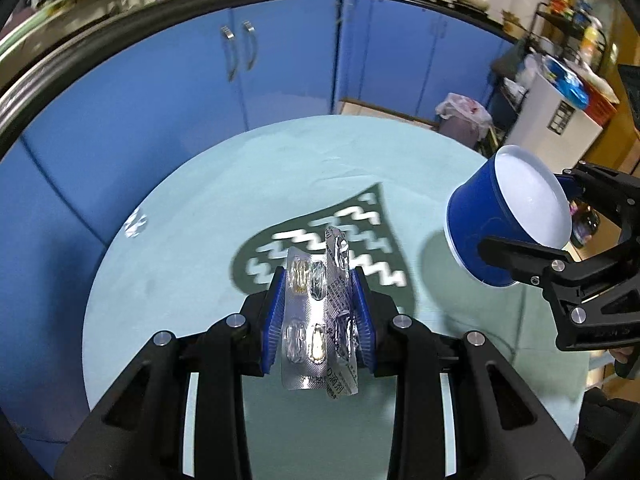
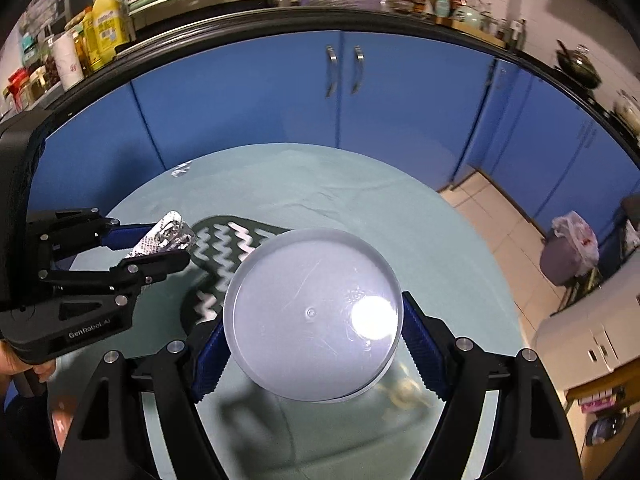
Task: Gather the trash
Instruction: 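Carry the blister pack and blue cup over the black bin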
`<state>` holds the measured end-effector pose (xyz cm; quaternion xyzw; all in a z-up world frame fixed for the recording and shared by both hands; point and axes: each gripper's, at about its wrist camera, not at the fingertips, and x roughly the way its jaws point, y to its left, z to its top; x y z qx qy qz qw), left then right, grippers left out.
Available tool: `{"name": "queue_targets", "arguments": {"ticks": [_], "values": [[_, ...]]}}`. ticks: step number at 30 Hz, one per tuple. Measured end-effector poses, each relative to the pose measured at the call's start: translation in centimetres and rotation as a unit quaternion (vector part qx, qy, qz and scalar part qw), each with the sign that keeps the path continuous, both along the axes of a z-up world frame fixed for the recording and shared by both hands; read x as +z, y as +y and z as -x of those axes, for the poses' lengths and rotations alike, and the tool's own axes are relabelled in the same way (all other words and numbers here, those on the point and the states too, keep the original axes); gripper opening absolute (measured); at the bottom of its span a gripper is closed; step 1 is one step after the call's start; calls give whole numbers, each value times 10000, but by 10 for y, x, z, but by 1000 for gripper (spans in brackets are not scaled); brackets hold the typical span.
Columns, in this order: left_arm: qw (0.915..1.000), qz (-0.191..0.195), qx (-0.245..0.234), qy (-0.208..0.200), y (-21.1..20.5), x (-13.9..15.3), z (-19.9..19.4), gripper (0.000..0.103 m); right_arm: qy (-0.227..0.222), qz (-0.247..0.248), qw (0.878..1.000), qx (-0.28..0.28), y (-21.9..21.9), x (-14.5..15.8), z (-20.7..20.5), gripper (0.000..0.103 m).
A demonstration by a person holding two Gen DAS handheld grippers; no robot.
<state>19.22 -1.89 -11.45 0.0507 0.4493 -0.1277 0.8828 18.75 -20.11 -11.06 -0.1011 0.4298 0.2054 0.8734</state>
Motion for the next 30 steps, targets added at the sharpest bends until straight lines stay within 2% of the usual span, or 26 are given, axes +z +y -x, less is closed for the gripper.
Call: {"name": "queue_targets", "arguments": {"ticks": [17, 24, 30], "values": [[9965, -280, -775, -171, -98, 21, 29, 33, -300, -202, 9964, -772, -103, 21, 55, 75], [9909, -414, -1264, -230, -155, 24, 44, 33, -384, -199, 9919, -1198, -152, 22, 79, 75], [9823, -509, -1787, -243, -208, 22, 59, 33, -318, -212, 9852, -1672, -201, 14, 100, 75]]}}
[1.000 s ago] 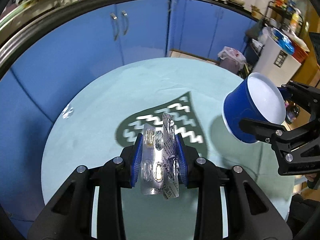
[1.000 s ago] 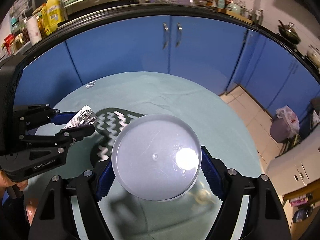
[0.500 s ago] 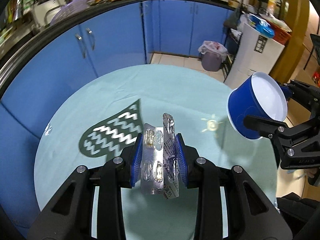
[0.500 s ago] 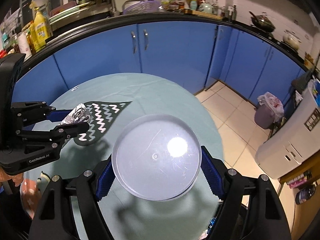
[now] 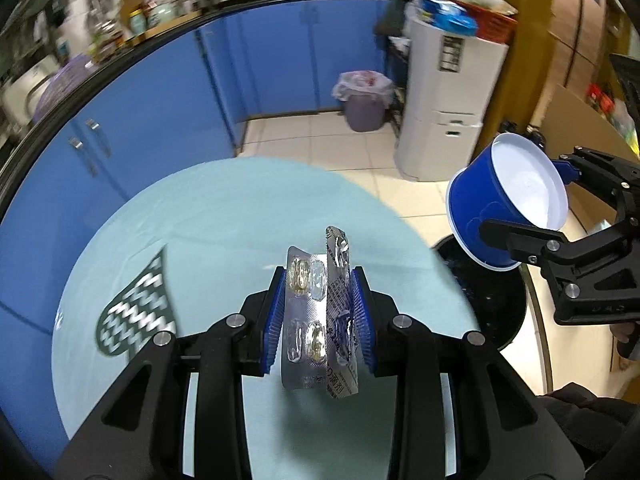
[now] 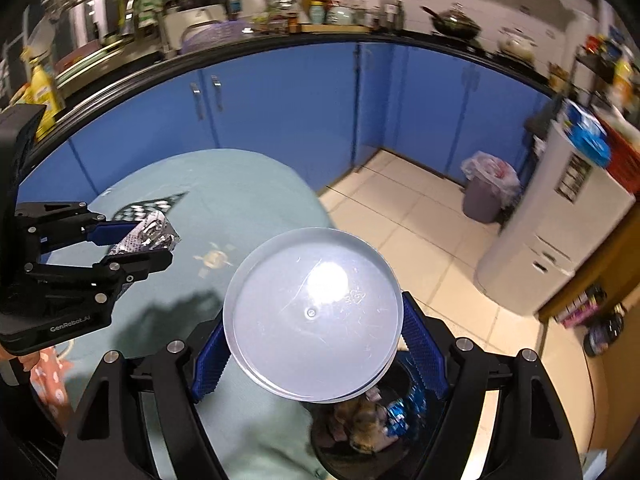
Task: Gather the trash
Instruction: 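Carry the blister pack and blue cup over the black bin, then open the left tool dropping the blister pack while the right tool releases the cup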
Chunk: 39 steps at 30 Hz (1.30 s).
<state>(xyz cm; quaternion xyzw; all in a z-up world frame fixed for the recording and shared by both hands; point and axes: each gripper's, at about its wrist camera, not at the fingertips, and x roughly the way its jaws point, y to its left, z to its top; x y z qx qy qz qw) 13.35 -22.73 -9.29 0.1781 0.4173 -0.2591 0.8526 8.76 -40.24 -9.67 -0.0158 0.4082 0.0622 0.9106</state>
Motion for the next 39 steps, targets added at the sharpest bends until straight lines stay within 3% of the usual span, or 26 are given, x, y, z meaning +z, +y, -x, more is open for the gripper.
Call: {"name": "queue_targets", "arguments": {"ticks": [8, 17, 35, 38, 39], "values": [[9970, -149, -753, 88, -75, -9, 19, 33, 236, -117, 9974, -677, -64, -18, 24, 75], [9901, -240, -1370, 180, -133, -17, 36, 33, 453, -302, 9922, -1126, -106, -36, 43, 75], [9821, -321, -1831, 305, -191, -25, 51, 36, 665, -651, 9868, -1324, -141, -58, 54, 75], [9831, -297, -1782, 293, -195, -26, 51, 46, 700, -644, 9865, -1332, -142, -61, 54, 75], [9837, -280, -1759, 244, -196, -24, 51, 67, 723, -605, 9862, -1357, -143, -63, 53, 75]]}}
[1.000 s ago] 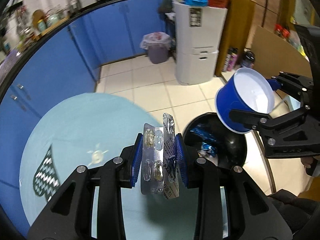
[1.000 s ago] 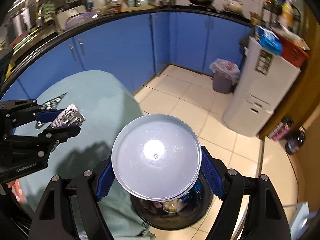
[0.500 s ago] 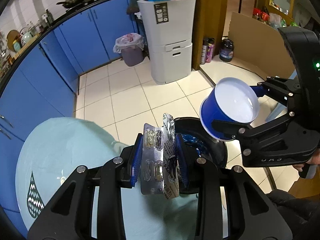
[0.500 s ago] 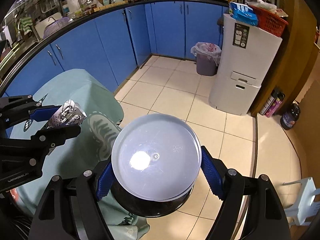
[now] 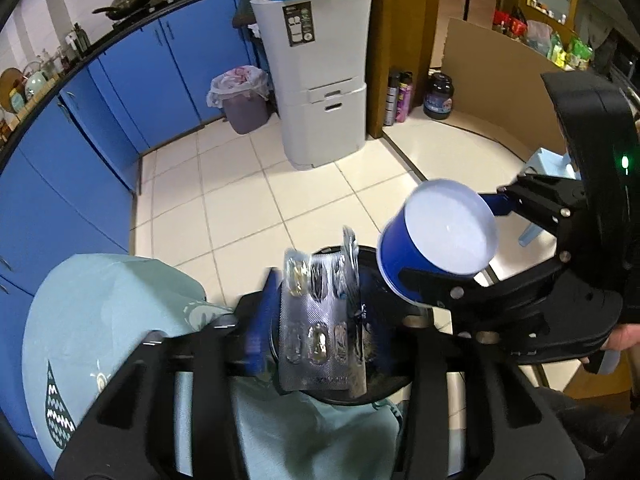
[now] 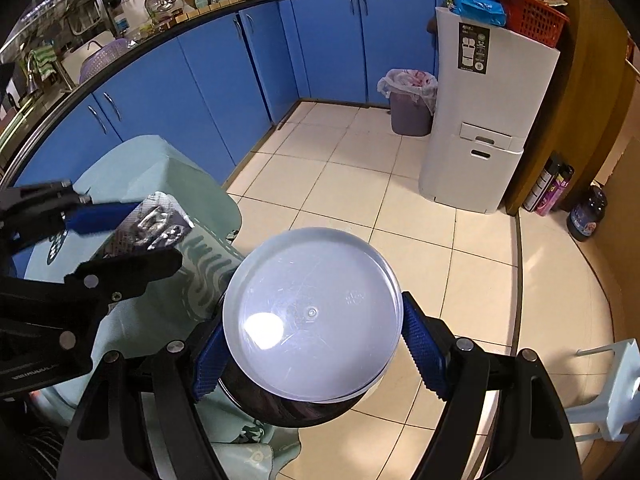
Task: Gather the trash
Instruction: 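Open the left tool dropping the blister pack while the right tool releases the cup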
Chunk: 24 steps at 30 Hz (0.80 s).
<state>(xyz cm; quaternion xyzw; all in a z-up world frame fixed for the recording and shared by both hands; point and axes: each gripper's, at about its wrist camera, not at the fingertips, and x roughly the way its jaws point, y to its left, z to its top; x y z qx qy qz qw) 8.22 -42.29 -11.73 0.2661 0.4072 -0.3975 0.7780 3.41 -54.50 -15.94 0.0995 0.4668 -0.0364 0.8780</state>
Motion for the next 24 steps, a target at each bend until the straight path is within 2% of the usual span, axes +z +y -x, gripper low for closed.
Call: {"name": "queue_targets", "arguments": {"ticks": [1, 2, 5, 12, 14, 15, 24], "values": [[10000, 55, 29, -28, 0, 2, 0, 83, 15, 10, 10000, -1, -1, -1, 0, 75], [9999, 111, 60, -53, 1, 4, -1, 86, 23, -19, 10000, 4, -1, -2, -1, 75], [9997, 106, 122, -186, 2, 8, -3, 87, 41, -28, 10000, 17, -2, -4, -2, 75], [9990, 145, 426, -80, 14, 9, -17, 92, 132, -87, 9996, 245, 13, -7, -14, 76], [9988, 158, 462, -92, 17, 11, -19, 92, 110, 97, 9996, 260, 19, -7, -16, 88], [9987, 163, 477, -108, 19, 12, -20, 92, 102, 174, 9994, 264, 20, -7, -17, 90], [9973, 352, 640, -118, 40, 22, -26, 92, -85, 700, 9975, -13, 35, 13, -16, 91]]}}
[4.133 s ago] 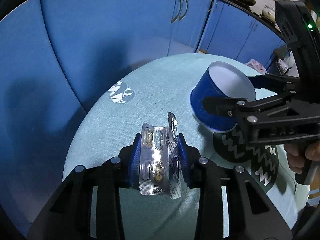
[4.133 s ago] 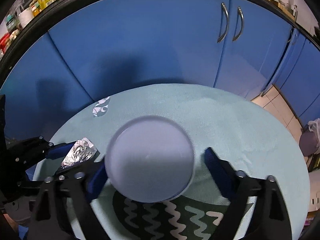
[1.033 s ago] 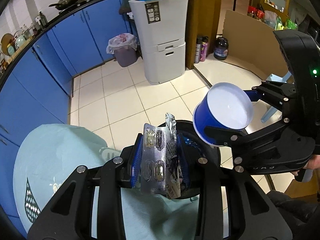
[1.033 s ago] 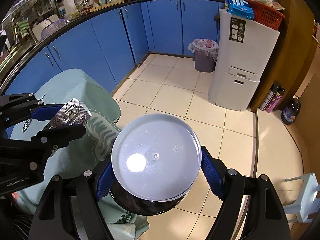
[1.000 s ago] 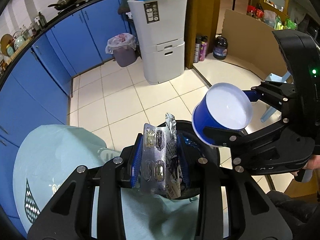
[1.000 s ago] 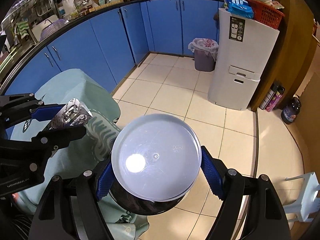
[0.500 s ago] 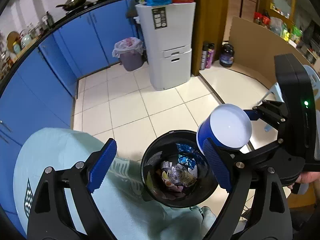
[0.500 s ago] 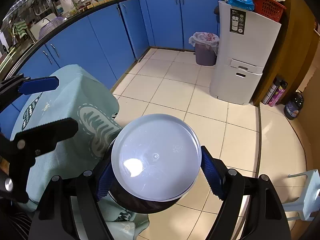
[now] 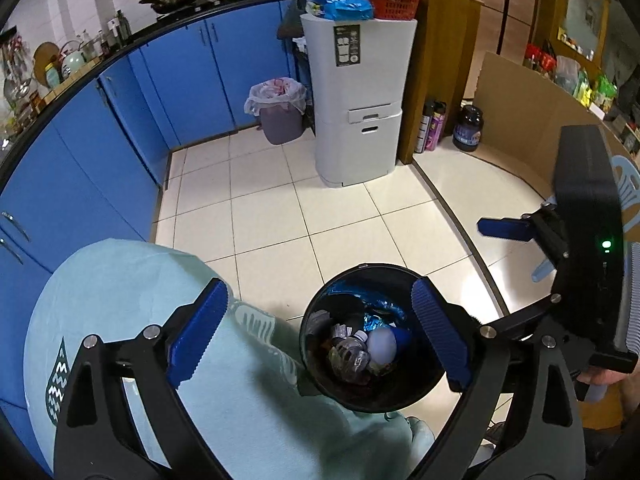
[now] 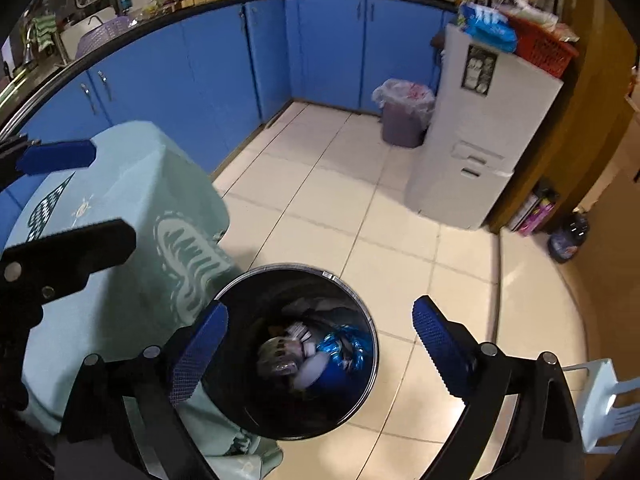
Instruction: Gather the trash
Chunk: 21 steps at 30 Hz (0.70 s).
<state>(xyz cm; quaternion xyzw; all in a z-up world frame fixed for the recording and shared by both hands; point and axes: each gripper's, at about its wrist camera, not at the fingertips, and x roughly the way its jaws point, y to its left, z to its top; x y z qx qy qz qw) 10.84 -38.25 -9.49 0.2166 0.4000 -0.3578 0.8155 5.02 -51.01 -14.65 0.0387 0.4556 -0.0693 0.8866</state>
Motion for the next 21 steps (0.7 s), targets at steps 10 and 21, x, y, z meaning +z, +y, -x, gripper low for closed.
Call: {"name": "queue_targets", "arguments": {"ticks": [10, 21], "values": [[9989, 191, 415, -57, 49, 18, -10, 96, -195, -53, 9998, 18, 43, 29, -10, 96], [9970, 492, 595, 7, 92, 35, 1, 99, -72, -220, 9996, -155, 60, 48, -4, 96]]}}
